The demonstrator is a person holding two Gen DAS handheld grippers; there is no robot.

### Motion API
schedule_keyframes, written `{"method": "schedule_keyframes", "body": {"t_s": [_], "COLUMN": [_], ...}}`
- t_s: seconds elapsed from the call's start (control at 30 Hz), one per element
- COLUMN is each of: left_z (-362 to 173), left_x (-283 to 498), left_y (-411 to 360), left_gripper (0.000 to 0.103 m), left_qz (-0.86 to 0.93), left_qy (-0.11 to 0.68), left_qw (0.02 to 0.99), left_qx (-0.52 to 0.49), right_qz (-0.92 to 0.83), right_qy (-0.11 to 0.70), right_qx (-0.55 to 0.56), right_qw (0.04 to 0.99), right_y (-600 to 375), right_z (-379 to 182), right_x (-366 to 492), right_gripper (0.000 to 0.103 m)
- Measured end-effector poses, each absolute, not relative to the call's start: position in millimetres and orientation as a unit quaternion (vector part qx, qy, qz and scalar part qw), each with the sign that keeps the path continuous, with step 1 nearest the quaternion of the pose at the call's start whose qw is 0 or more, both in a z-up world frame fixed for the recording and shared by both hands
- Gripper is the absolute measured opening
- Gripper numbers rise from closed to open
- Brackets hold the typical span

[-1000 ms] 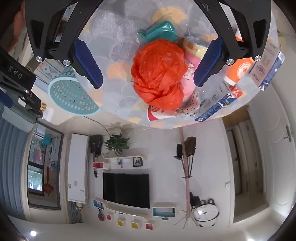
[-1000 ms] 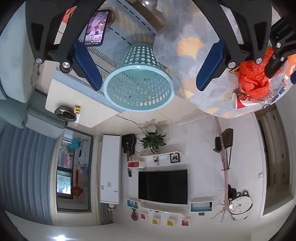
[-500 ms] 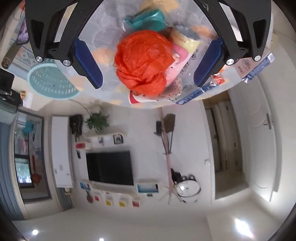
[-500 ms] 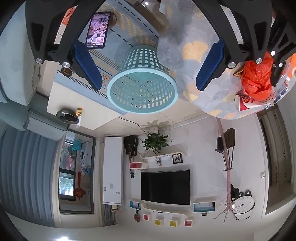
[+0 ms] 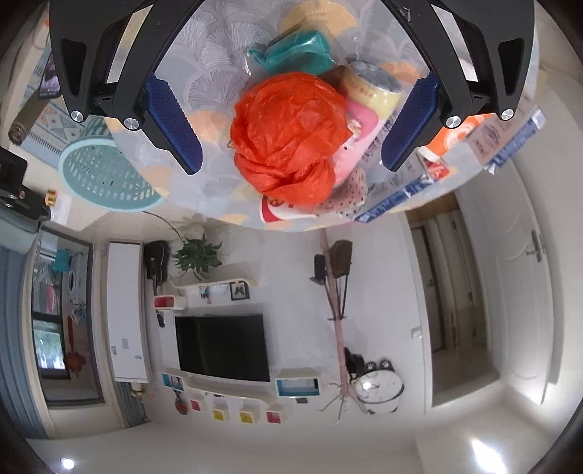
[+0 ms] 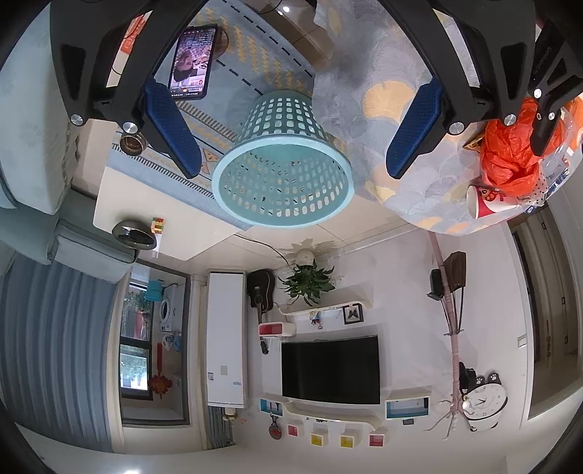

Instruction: Collect trash

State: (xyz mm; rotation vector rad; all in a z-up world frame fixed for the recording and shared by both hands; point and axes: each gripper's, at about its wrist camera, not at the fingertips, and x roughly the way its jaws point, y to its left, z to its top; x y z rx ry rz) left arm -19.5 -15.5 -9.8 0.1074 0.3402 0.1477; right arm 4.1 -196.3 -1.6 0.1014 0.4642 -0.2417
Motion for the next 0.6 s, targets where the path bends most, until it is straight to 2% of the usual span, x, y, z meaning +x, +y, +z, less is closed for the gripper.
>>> {"method": "schedule_keyframes", "body": {"t_s": [0.6], "left_z": [10], "left_x": [-34], "left_y": [-23], "left_gripper": [0.096], "left_qz": [-0.004], "left_qy": [0.196], "left_qw": [0.980], "left_qx": [0.016], "right_qz": [-0.142], "right_qy": [0.240], "right_qx": [0.053], "right_qw": [0.959], "right_y": [-201], "right_z": [3], "right_x": [2], "right_gripper": [0.096]}}
